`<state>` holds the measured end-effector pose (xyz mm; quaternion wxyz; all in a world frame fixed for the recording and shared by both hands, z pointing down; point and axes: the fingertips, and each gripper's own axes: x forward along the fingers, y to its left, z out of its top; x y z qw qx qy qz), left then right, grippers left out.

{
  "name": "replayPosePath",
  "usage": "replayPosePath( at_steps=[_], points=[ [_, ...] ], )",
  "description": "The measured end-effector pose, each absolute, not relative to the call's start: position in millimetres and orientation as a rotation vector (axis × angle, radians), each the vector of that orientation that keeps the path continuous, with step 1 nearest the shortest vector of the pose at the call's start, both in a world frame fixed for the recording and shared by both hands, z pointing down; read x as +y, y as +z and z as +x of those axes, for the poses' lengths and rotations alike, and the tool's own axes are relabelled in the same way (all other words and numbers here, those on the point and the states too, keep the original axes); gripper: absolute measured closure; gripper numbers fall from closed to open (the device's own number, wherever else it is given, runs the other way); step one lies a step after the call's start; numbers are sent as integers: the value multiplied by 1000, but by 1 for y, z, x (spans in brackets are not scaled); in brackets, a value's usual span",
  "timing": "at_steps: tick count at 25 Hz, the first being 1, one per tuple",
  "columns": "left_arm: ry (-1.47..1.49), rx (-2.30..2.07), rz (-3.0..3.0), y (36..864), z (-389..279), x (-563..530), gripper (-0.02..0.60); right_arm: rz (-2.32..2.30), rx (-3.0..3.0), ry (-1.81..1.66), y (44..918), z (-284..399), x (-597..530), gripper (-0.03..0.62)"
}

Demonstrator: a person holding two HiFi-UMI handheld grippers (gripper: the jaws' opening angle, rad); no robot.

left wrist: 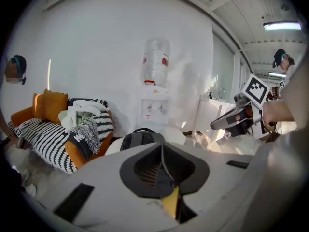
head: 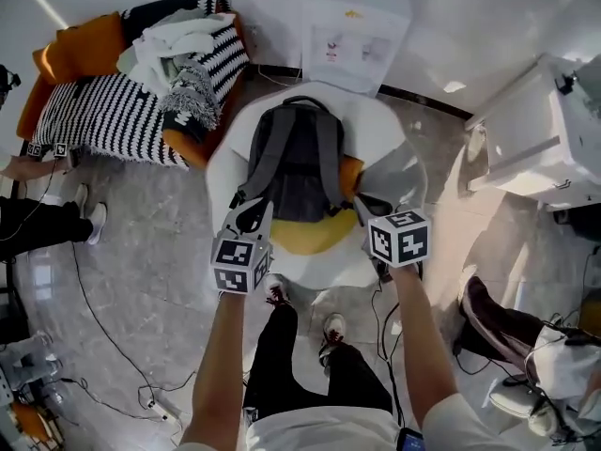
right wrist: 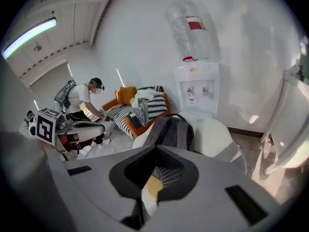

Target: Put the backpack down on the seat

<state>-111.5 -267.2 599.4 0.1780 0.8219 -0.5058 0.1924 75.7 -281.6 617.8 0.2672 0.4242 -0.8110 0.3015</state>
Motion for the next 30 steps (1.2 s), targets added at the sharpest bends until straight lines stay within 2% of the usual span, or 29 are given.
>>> replayPosePath(
  at_steps=[9, 30],
  points=[
    [521, -1465, 2354, 553, -101, -211, 572, 1146, -2265, 725, 560, 97, -247, 591],
    [439, -1638, 2382, 446, -105, -96, 572, 1030, -2458, 424, 420, 87, -144, 591]
  ],
)
